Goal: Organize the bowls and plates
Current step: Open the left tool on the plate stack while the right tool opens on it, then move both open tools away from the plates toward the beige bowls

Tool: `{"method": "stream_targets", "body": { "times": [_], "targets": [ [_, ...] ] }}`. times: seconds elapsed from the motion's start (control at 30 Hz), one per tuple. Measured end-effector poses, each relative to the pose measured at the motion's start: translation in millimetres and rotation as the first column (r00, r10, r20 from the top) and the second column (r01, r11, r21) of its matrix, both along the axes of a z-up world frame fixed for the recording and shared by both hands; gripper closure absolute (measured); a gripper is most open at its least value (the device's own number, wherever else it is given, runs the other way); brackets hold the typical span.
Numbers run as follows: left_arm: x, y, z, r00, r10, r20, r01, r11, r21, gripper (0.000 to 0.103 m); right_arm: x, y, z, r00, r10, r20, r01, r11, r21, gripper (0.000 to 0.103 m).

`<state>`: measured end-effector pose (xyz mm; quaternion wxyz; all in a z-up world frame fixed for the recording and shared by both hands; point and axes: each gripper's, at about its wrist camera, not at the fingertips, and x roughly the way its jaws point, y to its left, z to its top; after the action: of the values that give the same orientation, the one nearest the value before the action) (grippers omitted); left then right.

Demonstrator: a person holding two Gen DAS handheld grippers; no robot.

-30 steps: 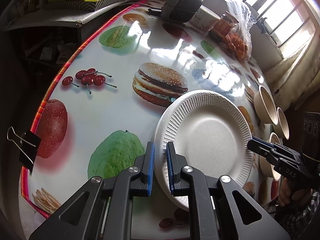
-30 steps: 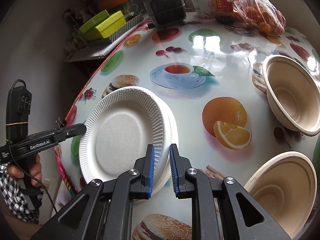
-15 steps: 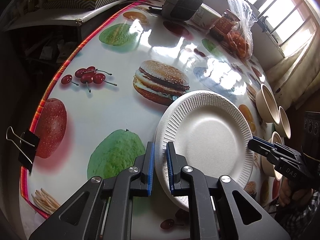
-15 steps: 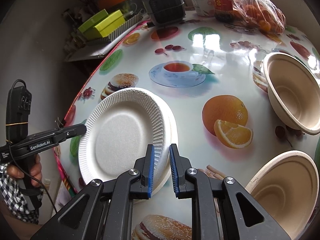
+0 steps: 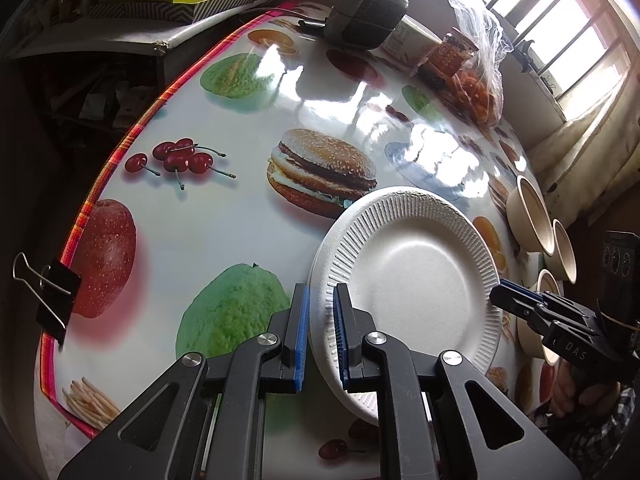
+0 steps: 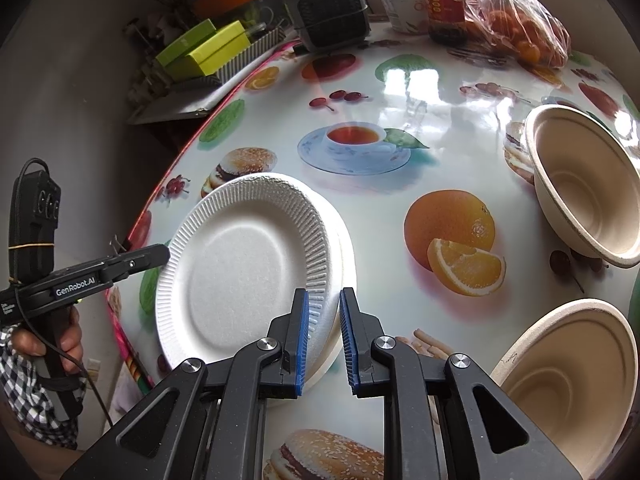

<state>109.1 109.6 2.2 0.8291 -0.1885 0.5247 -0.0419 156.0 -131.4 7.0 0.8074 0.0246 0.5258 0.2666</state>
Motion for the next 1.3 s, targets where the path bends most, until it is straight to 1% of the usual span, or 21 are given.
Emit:
{"method": "stream_targets", "body": {
  "times": [0.17, 0.2, 0.23, 0.27, 0.33, 0.37, 0.4, 0.43, 0.5, 0.67, 0.73, 0.83, 0.97, 1.0, 1.1, 1.2, 1.3],
  "targets": [
    [-1.1, -0.3, 1.1, 1.0, -0.001, 0.01, 0.001, 1.0, -0.001, 0.086, -0.5, -0.2, 1.2, 1.0, 0.001, 0.002, -0.001, 1.0, 0.004, 0.086],
    [-1.3, -0.4, 1.8, 1.0, 0.0, 0.014, 0.0, 1.0, 0.003, 0.082, -1.0, 0.1, 1.5, 1.0, 0.0, 0.004, 0.0, 1.0, 0.001, 0.086],
    [-1.8, -0.1, 2.6, 1.0, 0.003, 0.017, -0.003, 1.0, 0.008, 0.079, -0.9, -0.1, 2.2, 1.0, -0.001, 0.007, 0.001, 1.0, -0.001, 0.084],
    [-2.1, -0.1, 3.4, 1.0, 0.004, 0.021, -0.004, 1.0, 0.013, 0.078, -1.0, -0.1, 2.5, 1.0, -0.004, 0.009, 0.004, 1.0, -0.003, 0.083],
    [-3.3, 0.3, 4.7, 0.999, 0.011, 0.03, -0.012, 0.999, 0.033, 0.076, -1.5, -0.5, 3.2, 1.0, -0.009, 0.012, 0.009, 1.0, -0.006, 0.077],
    [-3.8, 0.5, 5.2, 0.999, 0.014, 0.035, -0.015, 0.999, 0.04, 0.075, -1.8, -0.9, 3.5, 1.0, -0.011, 0.013, 0.011, 1.0, -0.006, 0.076],
    [-4.2, 0.8, 5.6, 0.999, 0.015, 0.039, -0.016, 0.999, 0.045, 0.072, -1.9, -1.3, 3.7, 1.0, -0.012, 0.015, 0.012, 1.0, -0.006, 0.073],
    [-4.5, 1.0, 6.0, 0.999, 0.018, 0.042, -0.021, 0.998, 0.051, 0.069, -2.6, -1.5, 3.9, 1.0, -0.014, 0.019, 0.014, 1.0, -0.009, 0.072],
    [-5.9, 1.1, 7.0, 0.998, 0.02, 0.053, -0.024, 0.998, 0.067, 0.067, -3.4, -1.6, 3.8, 1.0, -0.018, 0.024, 0.018, 1.0, -0.014, 0.07],
    [-7.2, -0.3, 8.3, 0.997, 0.026, 0.072, -0.034, 0.993, 0.113, 0.066, -5.9, -1.8, 4.8, 0.999, -0.027, 0.036, 0.028, 0.999, -0.026, 0.063],
    [-7.1, -0.4, 8.8, 0.997, 0.024, 0.08, -0.034, 0.992, 0.124, 0.066, -6.8, -2.3, 5.9, 0.999, -0.032, 0.042, 0.033, 0.999, -0.028, 0.058],
    [-7.8, -0.1, 9.3, 0.996, 0.023, 0.086, -0.035, 0.991, 0.131, 0.065, -7.4, -3.1, 7.2, 0.998, -0.038, 0.052, 0.04, 0.999, -0.036, 0.054],
    [-9.5, -1.1, 11.1, 0.995, 0.019, 0.101, -0.035, 0.987, 0.154, 0.065, -8.3, -2.9, 8.5, 0.997, -0.043, 0.059, 0.045, 0.998, -0.041, 0.052],
    [-9.6, -1.2, 11.2, 0.995, 0.02, 0.102, -0.036, 0.987, 0.155, 0.065, -8.6, -2.7, 8.8, 0.997, -0.044, 0.063, 0.047, 0.998, -0.044, 0.05],
    [-12.1, -3.6, 14.3, 0.992, 0.021, 0.122, -0.044, 0.981, 0.191, 0.065, -9.6, -1.9, 9.1, 0.996, -0.054, 0.075, 0.058, 0.997, -0.052, 0.046],
    [-13.5, -5.2, 18.1, 0.99, 0.013, 0.138, -0.042, 0.978, 0.206, 0.065, -11.7, -2.2, 9.9, 0.995, -0.061, 0.084, 0.065, 0.996, -0.053, 0.044],
    [-13.8, -6.8, 21.7, 0.988, 0.012, 0.153, -0.045, 0.975, 0.216, 0.064, -14.2, -1.9, 12.1, 0.992, -0.063, 0.106, 0.071, 0.995, -0.068, 0.04]
  ]
}}
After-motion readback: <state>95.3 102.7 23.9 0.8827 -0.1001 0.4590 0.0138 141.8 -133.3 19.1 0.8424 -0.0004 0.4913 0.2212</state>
